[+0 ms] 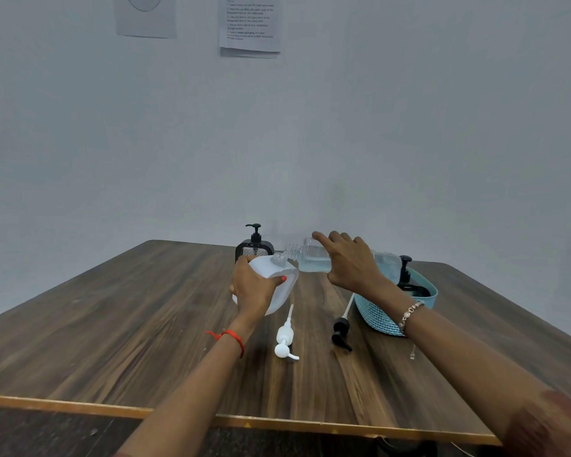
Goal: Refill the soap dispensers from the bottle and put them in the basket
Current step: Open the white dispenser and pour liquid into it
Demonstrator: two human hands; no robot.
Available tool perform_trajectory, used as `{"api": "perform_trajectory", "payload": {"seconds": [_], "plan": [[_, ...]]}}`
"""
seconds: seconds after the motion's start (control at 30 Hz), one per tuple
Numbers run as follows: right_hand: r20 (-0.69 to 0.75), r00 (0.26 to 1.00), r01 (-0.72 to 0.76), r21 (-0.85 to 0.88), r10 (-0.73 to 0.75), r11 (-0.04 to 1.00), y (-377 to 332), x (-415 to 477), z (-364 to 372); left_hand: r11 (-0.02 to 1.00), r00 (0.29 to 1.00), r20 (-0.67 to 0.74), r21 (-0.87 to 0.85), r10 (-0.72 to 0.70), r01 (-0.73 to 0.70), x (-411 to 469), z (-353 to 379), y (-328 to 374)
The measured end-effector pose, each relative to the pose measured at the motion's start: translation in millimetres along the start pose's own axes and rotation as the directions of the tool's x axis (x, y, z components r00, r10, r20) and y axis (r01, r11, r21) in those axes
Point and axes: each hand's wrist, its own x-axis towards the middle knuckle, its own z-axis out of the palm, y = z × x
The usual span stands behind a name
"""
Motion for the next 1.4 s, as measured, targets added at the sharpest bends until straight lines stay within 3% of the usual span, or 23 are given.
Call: {"api": "perform_trajectory", "payload": {"seconds": [1.4], "plan": [[0.021,1.0,0.005,0.001,-0.005,1.0,-4.4,-3.3,-4.9,0.998,0.998,0.028,-0.024,-0.058,0.059,-6.6,-3.0,2.4]]}}
